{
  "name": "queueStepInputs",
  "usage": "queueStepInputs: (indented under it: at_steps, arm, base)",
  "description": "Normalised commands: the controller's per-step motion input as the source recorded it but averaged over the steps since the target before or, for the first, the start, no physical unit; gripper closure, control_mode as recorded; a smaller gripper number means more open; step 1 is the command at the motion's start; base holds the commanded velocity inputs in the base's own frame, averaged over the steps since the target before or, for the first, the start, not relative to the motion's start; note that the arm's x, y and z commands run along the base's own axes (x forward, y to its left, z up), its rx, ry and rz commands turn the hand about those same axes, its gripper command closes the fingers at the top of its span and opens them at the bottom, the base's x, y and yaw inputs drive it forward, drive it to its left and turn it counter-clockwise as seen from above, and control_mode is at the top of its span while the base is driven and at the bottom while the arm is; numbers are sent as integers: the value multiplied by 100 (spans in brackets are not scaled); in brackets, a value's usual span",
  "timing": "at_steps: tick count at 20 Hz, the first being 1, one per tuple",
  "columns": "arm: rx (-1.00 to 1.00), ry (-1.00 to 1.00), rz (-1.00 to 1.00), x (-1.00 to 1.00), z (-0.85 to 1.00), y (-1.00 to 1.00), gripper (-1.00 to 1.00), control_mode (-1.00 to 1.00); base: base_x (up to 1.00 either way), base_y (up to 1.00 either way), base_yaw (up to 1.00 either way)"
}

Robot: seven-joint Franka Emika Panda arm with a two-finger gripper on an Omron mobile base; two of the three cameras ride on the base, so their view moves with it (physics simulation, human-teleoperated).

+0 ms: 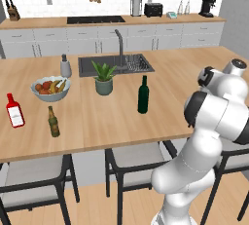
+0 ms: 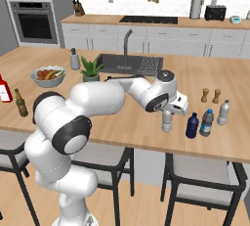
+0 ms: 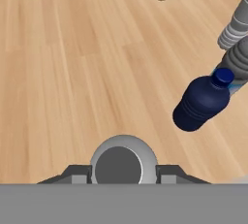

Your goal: Move the plastic bottles in the middle to the plastics group, and the glass bottles in the middle to the glass group.

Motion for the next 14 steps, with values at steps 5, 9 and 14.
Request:
queueStepInputs:
  at_steps: [5,9,14]
  arm:
    - [-1,1,-5,0,0,-11,100,-100]
    - [0,5,0,0,-13,0,100,-100]
    - [0,0,0,1,-46,0,100,-100]
  base:
    - [0,0,0]
    - [0,0,0]
    - [0,0,0]
